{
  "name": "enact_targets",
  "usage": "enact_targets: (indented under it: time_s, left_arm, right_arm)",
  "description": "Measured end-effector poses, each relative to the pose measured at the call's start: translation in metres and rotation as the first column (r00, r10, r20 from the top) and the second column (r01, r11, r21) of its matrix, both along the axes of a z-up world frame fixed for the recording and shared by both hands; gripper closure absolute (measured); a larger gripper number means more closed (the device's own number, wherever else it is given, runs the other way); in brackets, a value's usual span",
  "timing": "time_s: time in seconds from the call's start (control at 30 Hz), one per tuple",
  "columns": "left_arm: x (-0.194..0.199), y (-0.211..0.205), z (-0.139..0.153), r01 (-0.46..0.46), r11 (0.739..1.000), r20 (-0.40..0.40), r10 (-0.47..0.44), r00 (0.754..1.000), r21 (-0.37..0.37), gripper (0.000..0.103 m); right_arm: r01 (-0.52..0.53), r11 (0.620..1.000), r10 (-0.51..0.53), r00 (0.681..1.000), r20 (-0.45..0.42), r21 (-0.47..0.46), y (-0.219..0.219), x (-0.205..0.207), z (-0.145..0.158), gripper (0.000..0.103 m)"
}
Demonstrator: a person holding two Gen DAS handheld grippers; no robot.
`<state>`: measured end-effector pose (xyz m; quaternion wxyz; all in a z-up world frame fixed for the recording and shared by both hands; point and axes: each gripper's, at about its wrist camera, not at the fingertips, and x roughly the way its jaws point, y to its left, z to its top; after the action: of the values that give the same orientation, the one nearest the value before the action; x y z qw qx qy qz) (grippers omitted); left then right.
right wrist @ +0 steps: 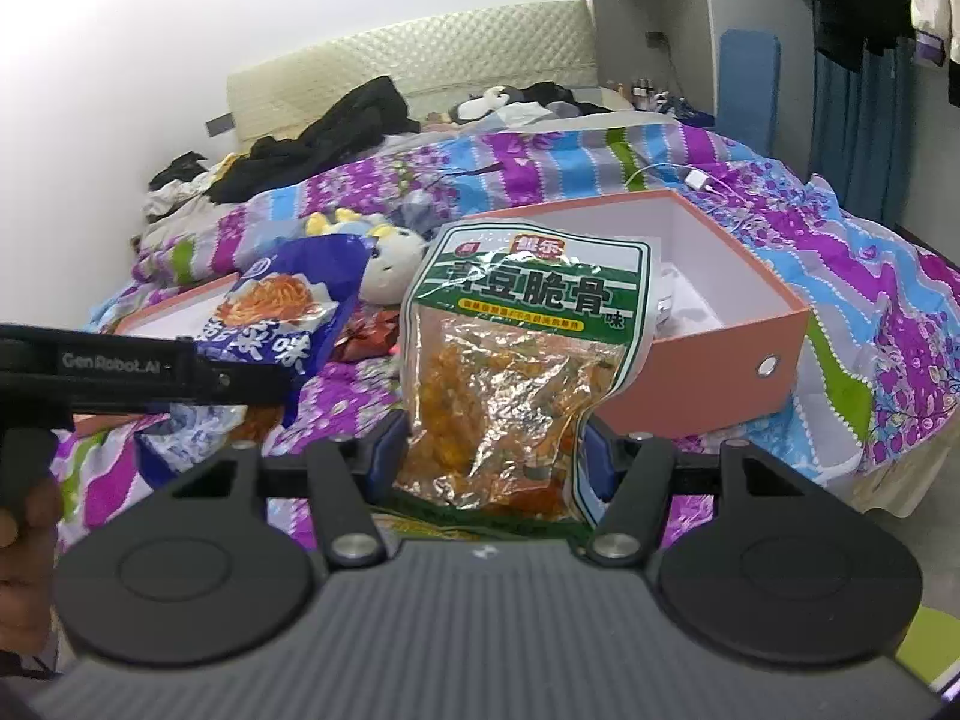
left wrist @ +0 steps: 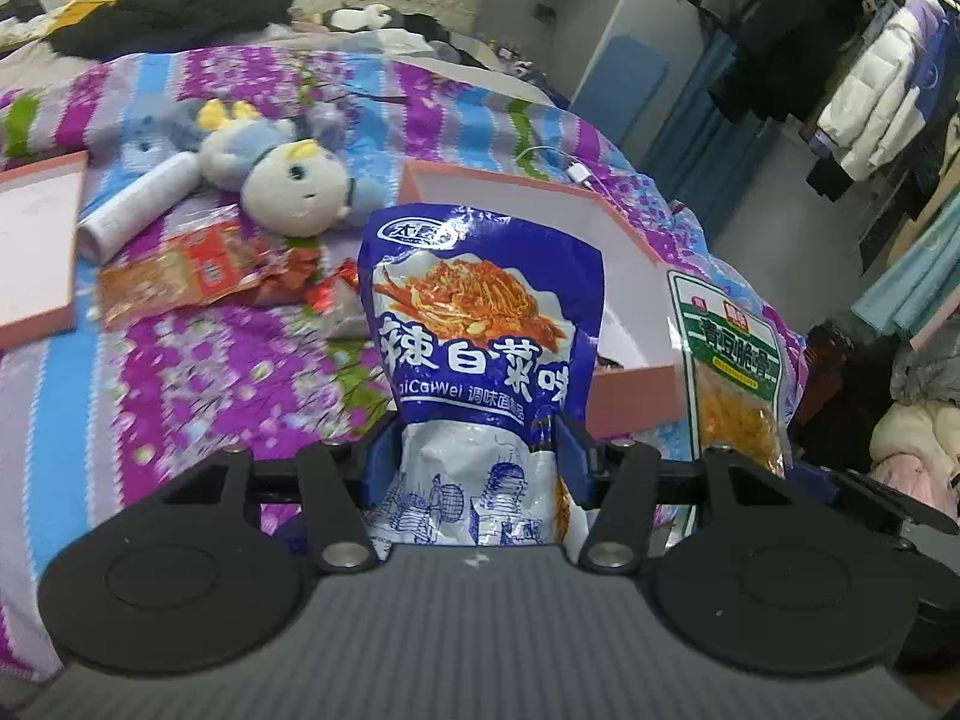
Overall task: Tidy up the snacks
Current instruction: 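Carry both held bags over the open pink box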
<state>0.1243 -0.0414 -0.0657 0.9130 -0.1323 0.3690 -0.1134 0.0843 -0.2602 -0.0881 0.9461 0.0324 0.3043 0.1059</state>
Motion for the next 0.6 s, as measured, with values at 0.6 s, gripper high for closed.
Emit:
enact_targets:
  time_s: [0.6]
  left_arm:
    - [0.17, -0.045, 0.001, 0.079, 0.997, 0.055, -0.079, 0.995, 0.008, 0.043]
  right_arm:
    - [0.022, 1.0, -0.02, 0.998, 0.06, -0.022, -0.033, 0.138, -0.018, 0.04]
